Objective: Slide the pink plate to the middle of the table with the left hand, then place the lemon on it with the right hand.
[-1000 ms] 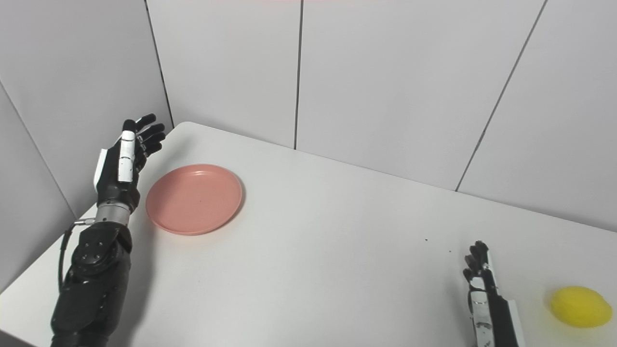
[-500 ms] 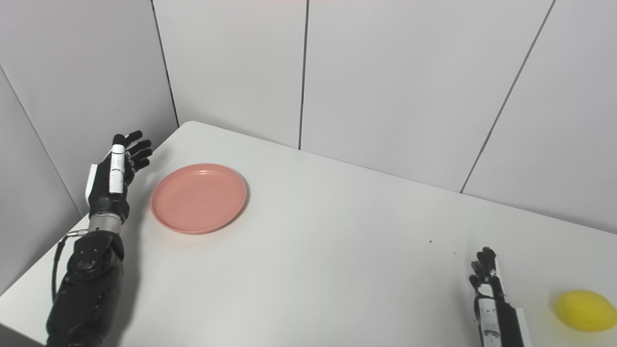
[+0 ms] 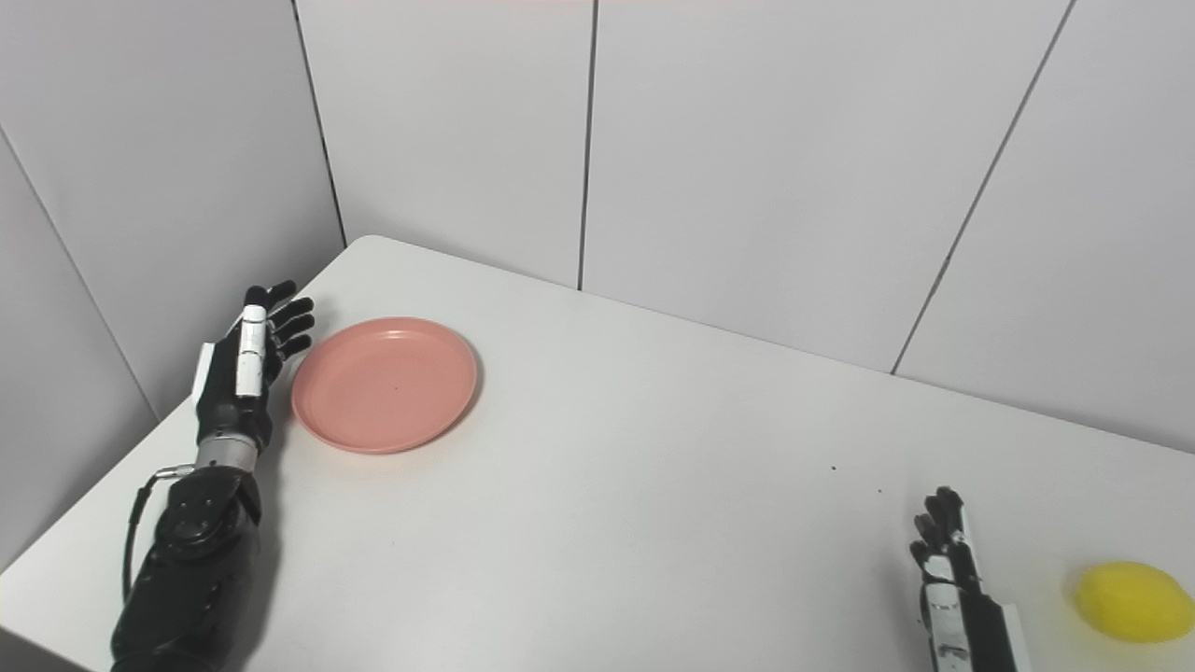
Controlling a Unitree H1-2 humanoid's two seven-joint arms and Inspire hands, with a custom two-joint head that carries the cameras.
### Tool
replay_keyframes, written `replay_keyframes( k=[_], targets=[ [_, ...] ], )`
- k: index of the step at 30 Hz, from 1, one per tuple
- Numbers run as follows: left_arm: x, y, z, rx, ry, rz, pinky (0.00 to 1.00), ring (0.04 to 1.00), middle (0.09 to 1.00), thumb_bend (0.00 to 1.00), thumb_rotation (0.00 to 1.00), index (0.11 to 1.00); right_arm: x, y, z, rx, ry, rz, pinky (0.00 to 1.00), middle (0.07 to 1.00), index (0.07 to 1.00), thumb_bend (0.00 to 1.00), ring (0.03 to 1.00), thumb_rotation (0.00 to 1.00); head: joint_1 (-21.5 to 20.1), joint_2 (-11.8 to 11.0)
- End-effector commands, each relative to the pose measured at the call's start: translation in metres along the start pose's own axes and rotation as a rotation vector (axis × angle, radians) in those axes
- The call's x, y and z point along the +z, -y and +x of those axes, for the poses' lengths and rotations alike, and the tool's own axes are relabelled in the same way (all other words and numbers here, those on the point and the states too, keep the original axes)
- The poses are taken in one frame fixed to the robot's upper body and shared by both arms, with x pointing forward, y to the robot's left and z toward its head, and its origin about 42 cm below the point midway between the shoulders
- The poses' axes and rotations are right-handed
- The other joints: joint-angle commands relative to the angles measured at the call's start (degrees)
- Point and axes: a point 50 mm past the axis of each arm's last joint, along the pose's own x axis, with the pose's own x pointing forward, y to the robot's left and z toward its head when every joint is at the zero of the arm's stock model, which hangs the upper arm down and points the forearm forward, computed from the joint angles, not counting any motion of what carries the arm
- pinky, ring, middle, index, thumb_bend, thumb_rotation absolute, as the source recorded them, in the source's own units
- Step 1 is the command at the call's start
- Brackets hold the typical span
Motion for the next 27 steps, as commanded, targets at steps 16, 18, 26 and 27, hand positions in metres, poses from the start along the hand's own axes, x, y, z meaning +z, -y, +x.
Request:
replay_keyframes(
  k=[16, 18, 26, 27],
  targets=[
    [0.009, 0.016, 0.004, -0.034, 0.061, -0.020, 0.84, 0.819, 0.816, 0.68, 1.00, 0.820, 0.016, 0.004, 0.004, -0.008, 0.066, -0.021, 1.00, 1.000, 1.000, 0.44, 1.000, 0.97, 0.09, 0.46],
    [0.008, 0.017, 0.004, -0.041, 0.065, -0.014, 0.83, 0.819, 0.816, 0.68, 1.00, 0.823, 0.017, 0.004, 0.004, -0.007, 0.066, -0.020, 1.00, 1.000, 1.000, 0.44, 1.000, 0.97, 0.09, 0.53],
    [0.009, 0.028, 0.004, -0.066, 0.054, -0.043, 0.82, 0.816, 0.814, 0.69, 1.00, 0.814, 0.018, 0.003, 0.004, -0.011, 0.069, -0.021, 1.00, 1.000, 1.000, 0.44, 1.000, 0.95, -0.20, 0.69],
    [0.009, 0.030, 0.004, -0.072, 0.055, -0.046, 0.82, 0.816, 0.814, 0.69, 1.00, 0.814, 0.018, 0.003, 0.004, -0.012, 0.073, -0.029, 1.00, 1.000, 1.000, 0.43, 1.000, 0.96, -0.21, 0.83]
  ],
)
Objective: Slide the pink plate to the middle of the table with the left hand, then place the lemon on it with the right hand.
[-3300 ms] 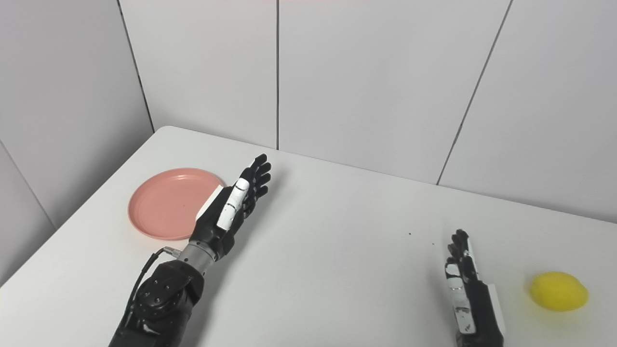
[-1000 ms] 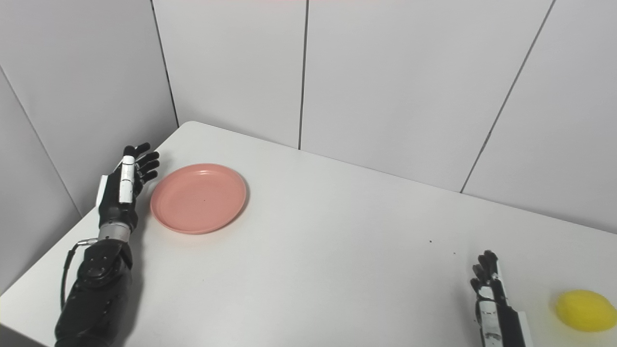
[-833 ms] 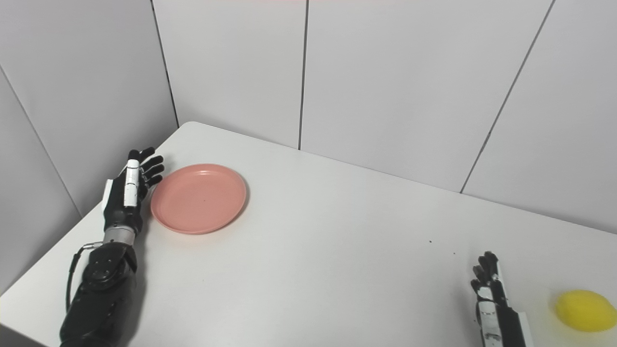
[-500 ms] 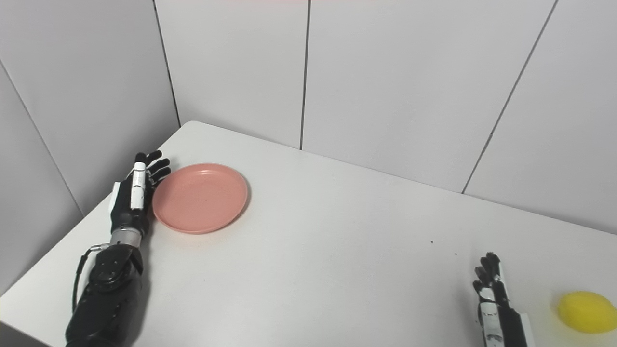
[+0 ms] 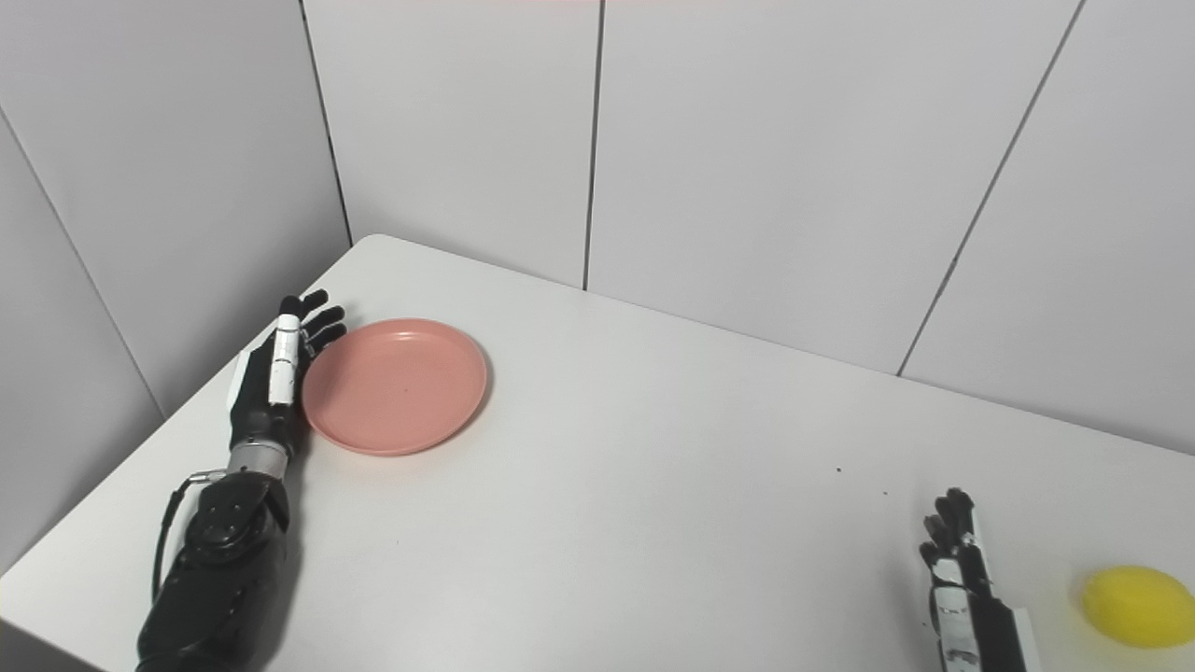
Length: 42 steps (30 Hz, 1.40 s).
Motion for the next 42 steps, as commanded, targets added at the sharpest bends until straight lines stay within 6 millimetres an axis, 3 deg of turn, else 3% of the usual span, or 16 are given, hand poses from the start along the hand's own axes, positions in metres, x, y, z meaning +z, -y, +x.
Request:
replay_keyframes(
  k=[1, 24, 28, 33, 37, 42],
  targets=[
    [0.015, 0.013, 0.008, -0.029, 0.071, -0.032, 0.82, 0.818, 0.817, 0.69, 1.00, 0.815, 0.014, 0.003, 0.006, -0.010, 0.063, -0.026, 1.00, 1.000, 1.000, 0.43, 1.000, 0.96, 0.06, 0.04],
    [0.012, 0.074, -0.002, -0.184, 0.032, -0.048, 0.83, 0.818, 0.814, 0.72, 1.00, 0.816, 0.020, -0.003, 0.009, -0.001, 0.069, -0.007, 1.00, 1.000, 1.000, 0.43, 1.000, 0.94, -1.05, 0.47],
    [0.010, 0.084, -0.006, -0.219, 0.016, -0.053, 0.86, 0.836, 0.828, 0.70, 1.00, 0.824, 0.021, -0.004, 0.010, -0.002, 0.075, -0.011, 1.00, 1.000, 1.000, 0.41, 1.000, 0.95, -1.34, 0.55],
    [0.007, 0.096, -0.012, -0.263, 0.003, -0.071, 0.83, 0.832, 0.831, 0.71, 1.00, 0.832, 0.019, -0.005, 0.011, -0.005, 0.070, -0.008, 1.00, 1.000, 1.000, 0.41, 1.000, 0.95, -2.04, 0.81],
    [0.008, 0.111, -0.018, -0.304, -0.014, -0.054, 0.89, 0.837, 0.838, 0.69, 1.00, 0.836, 0.019, -0.004, 0.010, -0.010, 0.072, -0.022, 1.00, 1.000, 1.000, 0.40, 1.000, 0.94, -2.46, 1.09],
    [0.008, 0.126, -0.024, -0.345, -0.010, -0.039, 0.87, 0.846, 0.841, 0.71, 1.00, 0.834, 0.018, -0.005, 0.011, -0.010, 0.075, -0.014, 1.00, 1.000, 1.000, 0.41, 1.000, 0.93, -3.40, 1.48]
  ],
)
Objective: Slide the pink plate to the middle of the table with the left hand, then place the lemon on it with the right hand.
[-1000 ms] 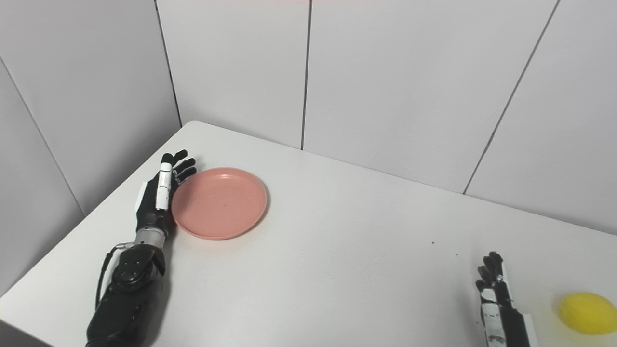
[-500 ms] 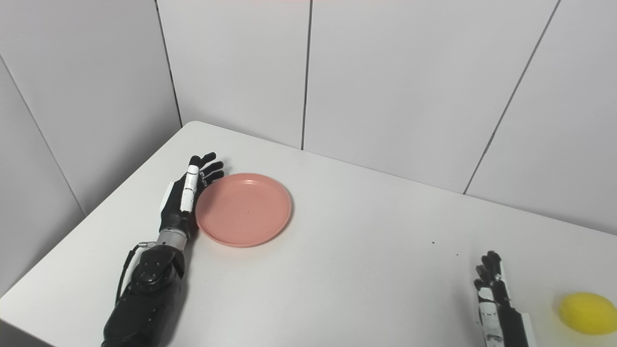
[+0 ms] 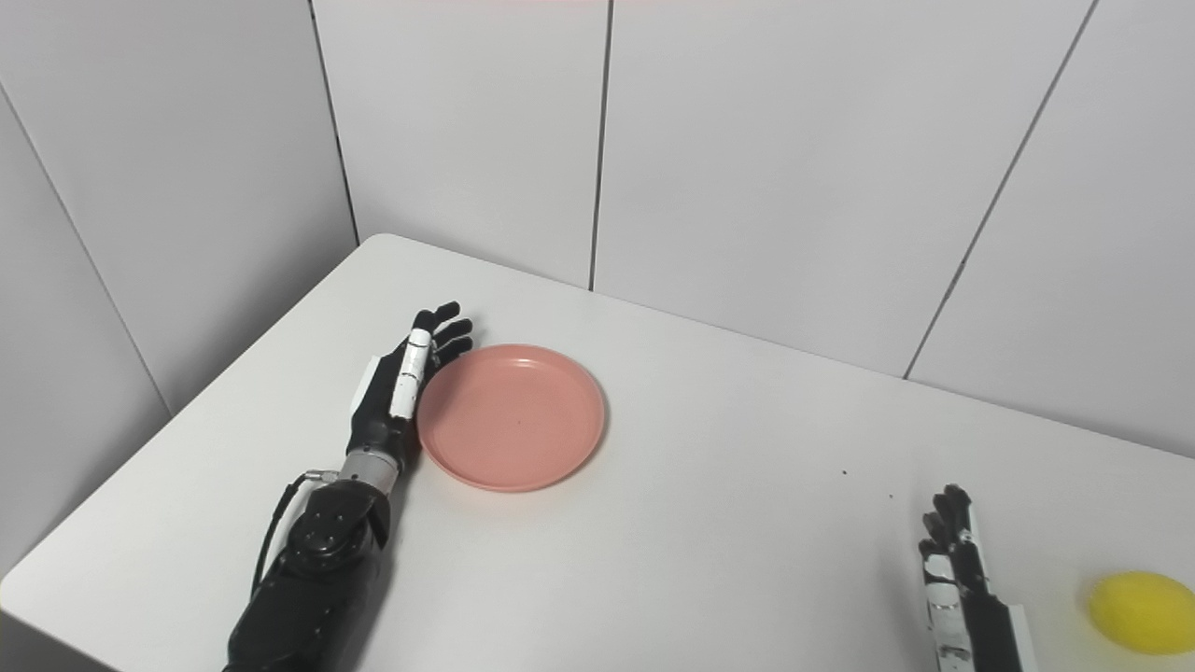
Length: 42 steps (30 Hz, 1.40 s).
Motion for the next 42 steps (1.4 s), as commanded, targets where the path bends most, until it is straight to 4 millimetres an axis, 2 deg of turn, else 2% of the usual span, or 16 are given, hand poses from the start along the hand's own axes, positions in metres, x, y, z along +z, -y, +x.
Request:
replay_keyframes(
  k=[1, 5, 9, 16, 22, 25, 29, 35, 38, 42],
  targets=[
    [0.010, 0.022, 0.005, -0.076, 0.023, -0.007, 0.87, 0.846, 0.840, 0.71, 1.00, 0.835, 0.015, -0.001, 0.011, 0.000, 0.073, 0.001, 1.00, 1.000, 1.000, 0.41, 1.000, 0.93, -0.32, 0.16],
    [0.005, 0.033, 0.003, -0.117, 0.018, 0.002, 0.85, 0.842, 0.837, 0.72, 1.00, 0.841, 0.012, 0.000, 0.011, -0.004, 0.075, -0.008, 1.00, 1.000, 1.000, 0.45, 1.000, 0.91, -1.39, 0.65],
    [0.002, 0.039, 0.000, -0.152, 0.000, -0.003, 0.94, 0.861, 0.856, 0.75, 1.00, 0.850, 0.010, -0.001, 0.012, -0.003, 0.079, -0.010, 1.00, 1.000, 1.000, 0.46, 1.000, 0.89, -2.68, 1.20],
    [0.004, 0.052, -0.004, -0.173, 0.005, -0.037, 0.92, 0.869, 0.868, 0.73, 1.00, 0.862, 0.006, -0.004, 0.015, 0.001, 0.084, -0.005, 1.00, 1.000, 1.000, 0.51, 1.000, 0.88, -6.06, 2.25],
    [0.006, 0.060, -0.010, -0.213, 0.022, -0.047, 0.88, 0.864, 0.863, 0.71, 1.00, 0.860, 0.004, -0.011, 0.019, -0.002, 0.084, 0.001, 0.99, 0.994, 1.000, 0.62, 0.992, 0.87, -9.94, 3.50],
    [0.005, 0.063, -0.013, -0.227, 0.005, -0.048, 0.92, 0.880, 0.868, 0.73, 1.00, 0.862, 0.005, -0.014, 0.019, -0.007, 0.087, -0.010, 0.99, 0.990, 1.000, 0.64, 0.985, 0.87, -11.73, 3.94],
    [0.005, 0.067, -0.018, -0.237, -0.002, -0.054, 0.96, 0.906, 0.888, 0.72, 1.00, 0.875, 0.007, -0.019, 0.020, -0.031, 0.079, -0.032, 0.92, 0.955, 0.982, 0.69, 0.943, 0.89, -14.30, 4.66],
    [0.009, 0.074, -0.026, -0.222, 0.002, -0.102, 0.95, 0.900, 0.893, 0.70, 1.00, 0.879, 0.011, -0.028, 0.021, -0.038, 0.081, -0.046, 0.91, 0.948, 0.975, 0.70, 0.930, 0.91, -17.69, 5.68],
    [0.012, 0.076, -0.030, -0.224, 0.000, -0.107, 0.96, 0.904, 0.895, 0.68, 1.00, 0.883, 0.012, -0.034, 0.023, -0.032, 0.083, -0.055, 0.91, 0.950, 0.974, 0.69, 0.933, 0.91, -21.14, 6.43],
    [0.013, 0.074, -0.034, -0.244, 0.013, -0.113, 0.91, 0.891, 0.885, 0.66, 1.00, 0.886, 0.013, -0.043, 0.026, -0.047, 0.075, -0.036, 0.94, 0.945, 0.963, 0.72, 0.933, 0.88, -24.41, 6.82]
  ],
)
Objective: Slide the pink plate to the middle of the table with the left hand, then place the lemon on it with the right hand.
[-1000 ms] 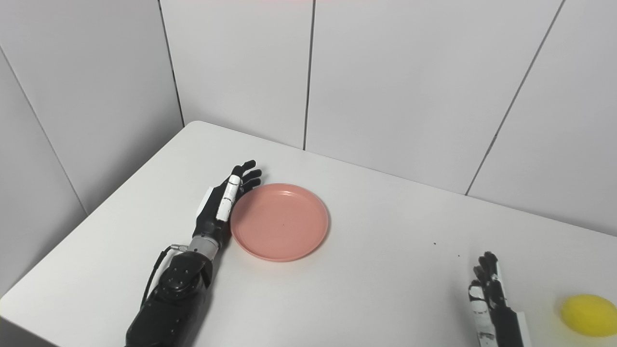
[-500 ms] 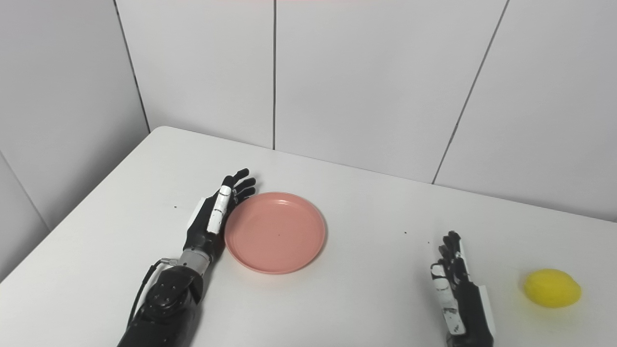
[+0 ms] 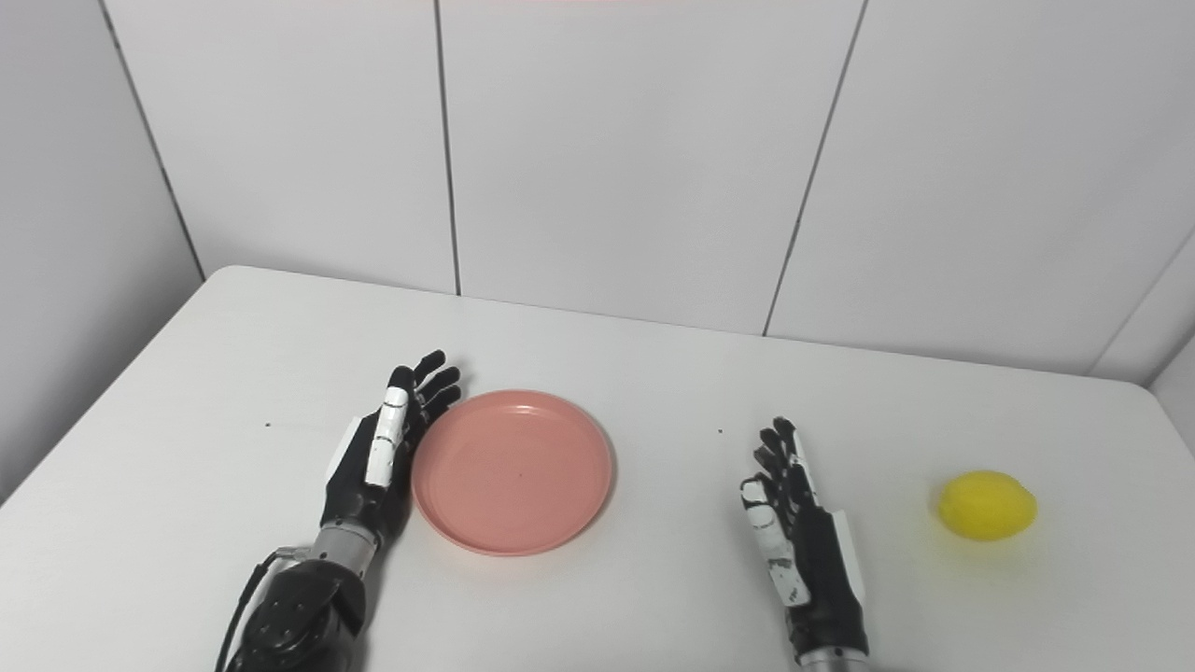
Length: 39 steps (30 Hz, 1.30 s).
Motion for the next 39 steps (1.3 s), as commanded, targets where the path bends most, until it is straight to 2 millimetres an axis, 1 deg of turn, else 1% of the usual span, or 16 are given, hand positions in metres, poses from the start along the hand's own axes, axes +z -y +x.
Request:
replay_keyframes(
  k=[1, 2, 5, 6, 7, 9, 12, 14, 19, 21, 22, 24, 27, 31, 34, 39],
  targets=[
    [0.011, 0.002, 0.002, -0.025, 0.046, 0.004, 0.90, 0.886, 0.880, 0.66, 1.00, 0.881, 0.017, -0.007, 0.012, -0.016, 0.066, 0.012, 0.94, 0.942, 0.957, 0.73, 0.931, 0.87, -1.54, 0.30],
    [0.011, 0.001, 0.001, -0.025, 0.045, 0.007, 0.89, 0.882, 0.875, 0.66, 1.00, 0.876, 0.017, -0.008, 0.013, -0.019, 0.067, 0.014, 0.94, 0.942, 0.952, 0.73, 0.932, 0.87, -1.54, 0.30],
    [0.012, 0.004, 0.001, -0.032, 0.056, 0.004, 0.89, 0.881, 0.874, 0.65, 1.00, 0.874, 0.017, -0.013, 0.014, -0.038, 0.067, 0.008, 0.93, 0.933, 0.936, 0.74, 0.924, 0.86, -3.68, 0.73],
    [0.012, 0.004, 0.000, -0.033, 0.058, 0.003, 0.89, 0.881, 0.873, 0.65, 1.00, 0.873, 0.018, -0.014, 0.015, -0.042, 0.066, 0.002, 0.92, 0.929, 0.931, 0.75, 0.920, 0.87, -3.68, 0.73],
    [0.011, 0.004, 0.000, -0.033, 0.058, 0.006, 0.88, 0.880, 0.873, 0.65, 1.00, 0.873, 0.018, -0.016, 0.016, -0.044, 0.066, -0.001, 0.92, 0.928, 0.930, 0.75, 0.918, 0.87, -5.04, 1.00],
    [0.012, 0.004, 0.000, -0.033, 0.057, 0.009, 0.89, 0.878, 0.868, 0.66, 1.00, 0.870, 0.019, -0.020, 0.018, -0.048, 0.065, -0.009, 0.92, 0.927, 0.928, 0.74, 0.917, 0.87, -6.19, 1.07],
    [0.014, 0.005, -0.002, -0.040, 0.059, 0.009, 0.88, 0.872, 0.863, 0.64, 1.00, 0.869, 0.020, -0.024, 0.020, -0.052, 0.058, -0.022, 0.95, 0.927, 0.932, 0.72, 0.922, 0.90, -7.06, 1.27],
    [0.014, 0.006, -0.003, -0.046, 0.060, 0.003, 0.90, 0.876, 0.868, 0.64, 1.00, 0.872, 0.020, -0.026, 0.020, -0.047, 0.059, -0.022, 0.96, 0.937, 0.937, 0.72, 0.933, 0.92, -7.62, 1.48],
    [0.017, 0.010, -0.006, -0.049, 0.062, -0.010, 0.90, 0.879, 0.871, 0.63, 1.00, 0.873, 0.022, -0.030, 0.022, -0.037, 0.056, -0.025, 0.97, 0.945, 0.939, 0.76, 0.945, 0.94, -9.35, 1.93],
    [0.018, 0.014, -0.007, -0.059, 0.057, -0.020, 0.91, 0.891, 0.882, 0.62, 1.00, 0.881, 0.022, -0.031, 0.023, -0.023, 0.065, -0.026, 0.97, 0.958, 0.954, 0.71, 0.953, 0.95, -9.83, 2.09],
    [0.018, 0.015, -0.008, -0.067, 0.054, -0.023, 0.93, 0.905, 0.898, 0.62, 1.00, 0.897, 0.023, -0.031, 0.024, -0.017, 0.067, -0.025, 0.97, 0.964, 0.964, 0.68, 0.954, 0.94, -10.14, 2.20],
    [0.017, 0.019, -0.009, -0.085, 0.053, -0.029, 0.95, 0.912, 0.906, 0.62, 1.00, 0.903, 0.023, -0.031, 0.025, -0.011, 0.069, -0.023, 0.97, 0.967, 0.969, 0.68, 0.957, 0.95, -10.74, 2.52],
    [0.018, 0.025, -0.010, -0.101, 0.050, -0.034, 0.99, 0.929, 0.917, 0.63, 1.00, 0.913, 0.023, -0.031, 0.026, -0.012, 0.069, -0.030, 0.97, 0.967, 0.971, 0.69, 0.956, 0.95, -10.83, 2.71],
    [0.019, 0.034, -0.009, -0.112, 0.050, -0.037, 0.97, 0.933, 0.923, 0.63, 1.00, 0.917, 0.024, -0.029, 0.026, -0.010, 0.073, -0.021, 0.97, 0.968, 0.969, 0.70, 0.956, 0.95, -10.20, 2.86],
    [0.016, 0.042, -0.007, -0.118, 0.053, -0.035, 0.95, 0.929, 0.919, 0.64, 1.00, 0.912, 0.024, -0.028, 0.025, -0.020, 0.071, -0.024, 0.98, 0.970, 0.968, 0.71, 0.958, 0.95, -9.73, 3.09],
    [0.014, 0.052, -0.005, -0.128, 0.057, -0.037, 0.95, 0.930, 0.924, 0.66, 1.00, 0.922, 0.026, -0.025, 0.023, -0.042, 0.065, -0.048, 0.96, 0.952, 0.949, 0.71, 0.942, 0.95, -9.05, 3.26]
  ],
)
